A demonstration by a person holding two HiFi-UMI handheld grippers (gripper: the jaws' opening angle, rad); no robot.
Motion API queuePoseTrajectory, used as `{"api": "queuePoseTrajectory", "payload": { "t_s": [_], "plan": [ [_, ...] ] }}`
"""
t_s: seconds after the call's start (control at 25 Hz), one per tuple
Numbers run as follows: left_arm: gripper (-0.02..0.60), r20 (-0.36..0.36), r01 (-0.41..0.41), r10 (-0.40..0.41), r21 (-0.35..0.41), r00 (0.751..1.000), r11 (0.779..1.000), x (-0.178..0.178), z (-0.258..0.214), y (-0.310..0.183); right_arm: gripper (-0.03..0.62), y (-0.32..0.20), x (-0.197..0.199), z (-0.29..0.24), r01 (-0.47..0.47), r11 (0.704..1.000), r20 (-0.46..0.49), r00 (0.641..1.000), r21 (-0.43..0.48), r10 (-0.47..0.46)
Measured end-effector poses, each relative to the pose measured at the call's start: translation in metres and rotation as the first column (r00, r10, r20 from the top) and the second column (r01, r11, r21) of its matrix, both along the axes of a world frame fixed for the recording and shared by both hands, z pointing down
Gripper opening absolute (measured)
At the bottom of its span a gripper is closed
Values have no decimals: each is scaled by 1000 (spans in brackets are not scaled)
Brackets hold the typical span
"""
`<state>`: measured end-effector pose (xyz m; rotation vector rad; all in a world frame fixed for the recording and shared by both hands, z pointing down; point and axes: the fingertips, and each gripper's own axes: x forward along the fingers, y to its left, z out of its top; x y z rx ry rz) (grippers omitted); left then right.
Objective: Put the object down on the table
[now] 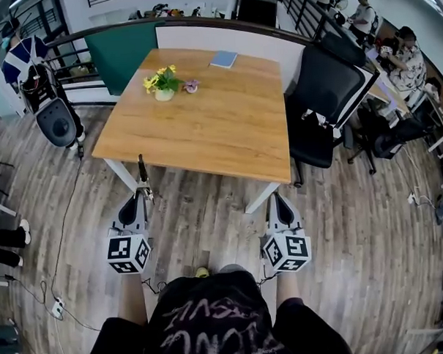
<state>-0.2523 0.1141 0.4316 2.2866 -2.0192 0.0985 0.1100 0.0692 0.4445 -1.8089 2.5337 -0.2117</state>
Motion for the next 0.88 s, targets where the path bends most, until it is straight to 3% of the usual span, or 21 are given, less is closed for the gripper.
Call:
{"api": "queuePoseTrajectory", "payload": {
  "t_s": [0.44, 0.88],
  "plan": [
    [15, -19, -43, 42, -27, 999, 999, -2, 19, -114, 5, -104, -6, 5, -20, 1000, -19, 1000, 3, 20],
    [15, 7, 16, -15, -65, 1000, 998, 9, 25, -257, 5, -271, 6, 15, 32, 999, 19, 999, -18, -32]
  ]
}}
